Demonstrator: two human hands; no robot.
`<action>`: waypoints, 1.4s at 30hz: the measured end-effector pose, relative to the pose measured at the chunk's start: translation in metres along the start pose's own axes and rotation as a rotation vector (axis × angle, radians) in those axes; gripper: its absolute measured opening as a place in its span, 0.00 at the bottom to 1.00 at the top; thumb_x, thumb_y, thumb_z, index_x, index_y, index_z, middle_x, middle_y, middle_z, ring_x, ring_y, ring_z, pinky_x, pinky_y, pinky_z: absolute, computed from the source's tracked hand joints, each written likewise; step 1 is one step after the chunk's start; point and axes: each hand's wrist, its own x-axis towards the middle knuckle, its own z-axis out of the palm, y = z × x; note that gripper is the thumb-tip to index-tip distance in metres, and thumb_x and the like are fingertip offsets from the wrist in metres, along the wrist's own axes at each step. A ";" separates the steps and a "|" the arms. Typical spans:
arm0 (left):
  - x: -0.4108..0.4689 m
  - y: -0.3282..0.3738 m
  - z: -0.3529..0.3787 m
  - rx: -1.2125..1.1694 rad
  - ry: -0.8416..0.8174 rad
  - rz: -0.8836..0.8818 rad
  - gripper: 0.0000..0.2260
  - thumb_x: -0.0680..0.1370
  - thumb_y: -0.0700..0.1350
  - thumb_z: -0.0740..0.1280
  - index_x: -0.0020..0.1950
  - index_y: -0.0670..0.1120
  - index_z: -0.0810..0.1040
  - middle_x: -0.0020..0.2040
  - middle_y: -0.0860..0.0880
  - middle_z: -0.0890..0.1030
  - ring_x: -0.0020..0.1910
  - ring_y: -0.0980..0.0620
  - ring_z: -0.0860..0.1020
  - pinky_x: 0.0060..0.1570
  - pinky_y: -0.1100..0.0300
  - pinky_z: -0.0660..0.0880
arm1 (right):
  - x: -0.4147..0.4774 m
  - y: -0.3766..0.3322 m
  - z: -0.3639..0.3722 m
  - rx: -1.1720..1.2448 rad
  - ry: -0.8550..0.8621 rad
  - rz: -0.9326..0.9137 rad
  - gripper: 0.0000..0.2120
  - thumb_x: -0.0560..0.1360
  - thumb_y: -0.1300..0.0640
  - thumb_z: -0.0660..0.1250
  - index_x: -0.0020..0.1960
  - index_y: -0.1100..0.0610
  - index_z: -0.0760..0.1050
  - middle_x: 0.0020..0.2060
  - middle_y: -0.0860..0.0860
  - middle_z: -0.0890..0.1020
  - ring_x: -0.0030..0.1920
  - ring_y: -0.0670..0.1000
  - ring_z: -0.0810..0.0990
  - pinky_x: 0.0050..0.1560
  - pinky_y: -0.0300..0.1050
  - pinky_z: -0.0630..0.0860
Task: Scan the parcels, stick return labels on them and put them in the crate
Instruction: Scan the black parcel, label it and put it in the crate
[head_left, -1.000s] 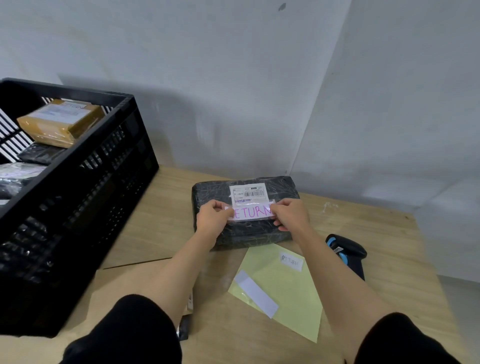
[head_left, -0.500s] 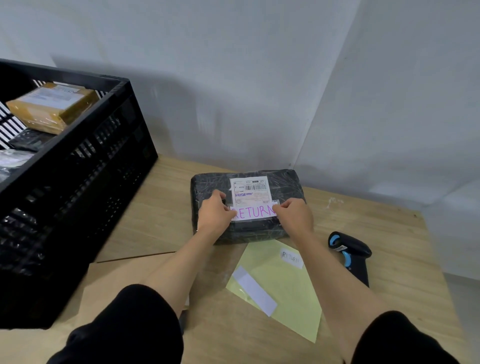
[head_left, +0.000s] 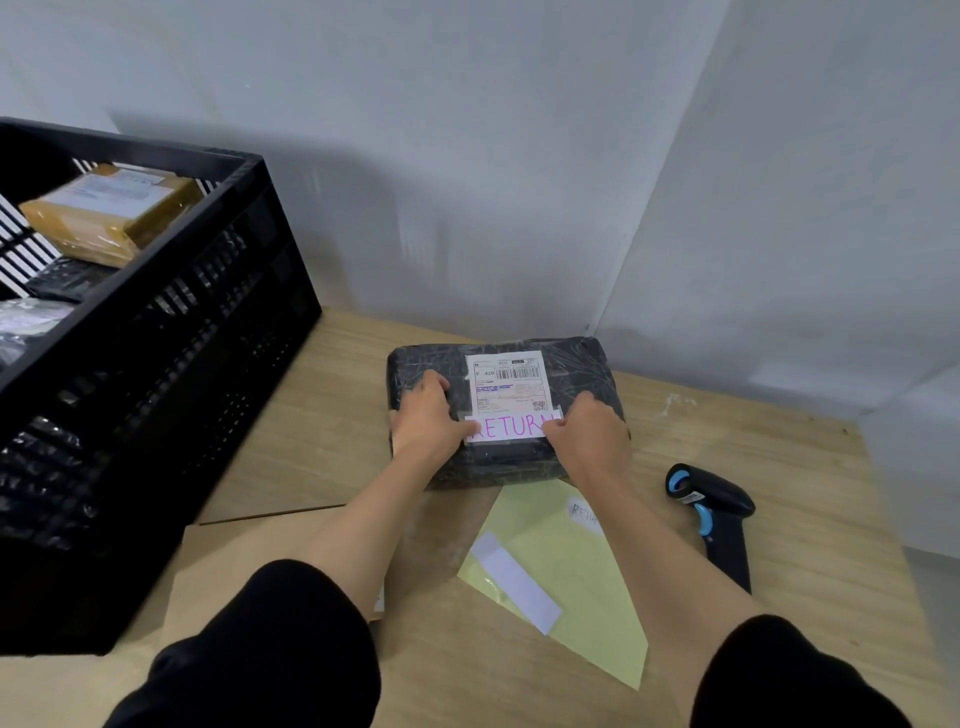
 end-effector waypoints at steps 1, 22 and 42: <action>-0.001 -0.005 0.001 0.080 0.054 0.004 0.29 0.67 0.56 0.75 0.62 0.49 0.67 0.59 0.50 0.74 0.60 0.47 0.71 0.57 0.51 0.68 | 0.000 0.001 0.000 -0.001 0.008 -0.015 0.15 0.74 0.54 0.65 0.56 0.63 0.72 0.52 0.58 0.79 0.51 0.59 0.79 0.46 0.51 0.76; -0.015 -0.051 0.021 -0.283 0.088 0.130 0.31 0.76 0.52 0.68 0.76 0.52 0.60 0.78 0.56 0.48 0.76 0.51 0.47 0.74 0.50 0.51 | -0.043 0.041 0.044 -0.107 0.177 -0.584 0.24 0.81 0.48 0.55 0.73 0.56 0.66 0.72 0.50 0.69 0.74 0.51 0.65 0.74 0.60 0.58; -0.010 -0.052 0.013 -0.477 -0.068 0.064 0.28 0.79 0.42 0.64 0.76 0.53 0.58 0.78 0.57 0.45 0.77 0.51 0.43 0.75 0.49 0.45 | -0.032 -0.027 0.066 -0.129 -0.005 -0.657 0.21 0.82 0.51 0.51 0.75 0.43 0.59 0.75 0.40 0.62 0.76 0.46 0.57 0.72 0.55 0.49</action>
